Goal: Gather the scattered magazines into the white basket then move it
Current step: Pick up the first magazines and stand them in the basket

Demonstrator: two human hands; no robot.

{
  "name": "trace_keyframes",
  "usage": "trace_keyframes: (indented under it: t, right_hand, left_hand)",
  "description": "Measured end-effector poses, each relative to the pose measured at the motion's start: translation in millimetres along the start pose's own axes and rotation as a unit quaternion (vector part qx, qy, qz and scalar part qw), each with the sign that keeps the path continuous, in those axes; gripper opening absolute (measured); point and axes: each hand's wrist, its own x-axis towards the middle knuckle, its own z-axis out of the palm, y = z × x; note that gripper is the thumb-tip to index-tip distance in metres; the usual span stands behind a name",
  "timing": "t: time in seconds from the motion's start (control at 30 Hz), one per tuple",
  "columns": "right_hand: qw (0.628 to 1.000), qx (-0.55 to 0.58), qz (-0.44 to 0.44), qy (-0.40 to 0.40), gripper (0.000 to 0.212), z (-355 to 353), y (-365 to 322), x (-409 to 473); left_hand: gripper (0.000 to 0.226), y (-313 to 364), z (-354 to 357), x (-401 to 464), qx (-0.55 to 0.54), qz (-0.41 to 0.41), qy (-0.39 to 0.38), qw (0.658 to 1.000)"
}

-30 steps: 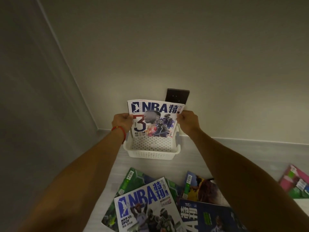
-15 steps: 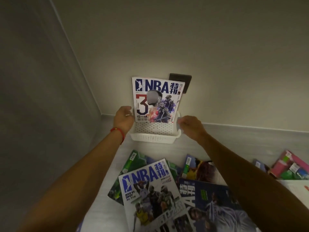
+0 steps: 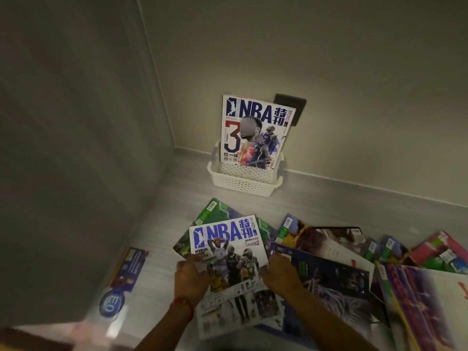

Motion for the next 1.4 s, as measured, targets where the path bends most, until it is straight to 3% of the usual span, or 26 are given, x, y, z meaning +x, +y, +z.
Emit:
trace_keyframes:
  t: [0.2, 0.33, 0.43, 0.57, 0.7, 0.87, 0.93, 1.03, 1.1, 1.27, 1.4]
  right_hand:
    - [0.982, 0.182, 0.025, -0.034, 0.041, 0.2, -2.8, -2.4]
    - [0.97, 0.238, 0.015, -0.046, 0.023, -1.3, -2.2, -6.4]
    - [0.962, 0.262, -0.017, -0.08, 0.029, -7.7, -5.1, -9.5]
    - [0.938, 0.306, -0.061, -0.149, 0.027, -15.9, -8.4, -16.4]
    - [0.905, 0.394, -0.089, -0.136, 0.035, -31.7, -1.0, -25.9]
    - [0.869, 0.454, -0.134, -0.142, 0.038, -71.2, 9.3, -34.1]
    - [0.883, 0.431, -0.141, -0.117, 0.035, -90.2, 6.0, -27.9]
    - [0.938, 0.294, -0.175, -0.054, 0.023, -119.2, -6.1, -14.4]
    - [0.947, 0.251, -0.2, 0.002, 0.021, -139.9, -18.7, -4.6]
    - [0.926, 0.172, -0.218, 0.257, 0.017, -210.6, -61.5, 22.4]
    - [0.886, 0.186, -0.237, 0.353, 0.018, -253.8, -95.8, 42.7]
  left_hand:
    - [0.037, -6.1, 3.6, -6.5, -0.067, -0.046, 0.009, 0.997]
    - [0.039, -7.7, 2.2, -7.3, -0.046, -0.057, 0.016, 0.997]
    - [0.04, -8.7, 0.7, -10.0, -0.041, -0.061, 0.02, 0.997]
    - [0.038, -9.2, -3.1, -13.0, -0.034, -0.043, 0.018, 0.998]
    - [0.025, -9.7, -8.7, -17.0, -0.079, -0.034, 0.023, 0.996]
    - [0.013, 23.0, -31.3, -20.3, -0.191, 0.03, -0.043, 0.98]
    - [0.018, 48.1, -47.9, -17.2, -0.215, 0.065, -0.049, 0.973]
    - [0.02, 96.1, -68.2, -6.2, -0.173, 0.16, -0.046, 0.971]
    - [0.021, 128.7, -77.3, 7.4, -0.153, 0.207, -0.027, 0.966]
    - [0.018, 203.2, -100.9, 54.0, -0.144, 0.32, 0.02, 0.936]
    - [0.013, 256.5, -110.0, 94.0, -0.136, 0.376, 0.041, 0.916]
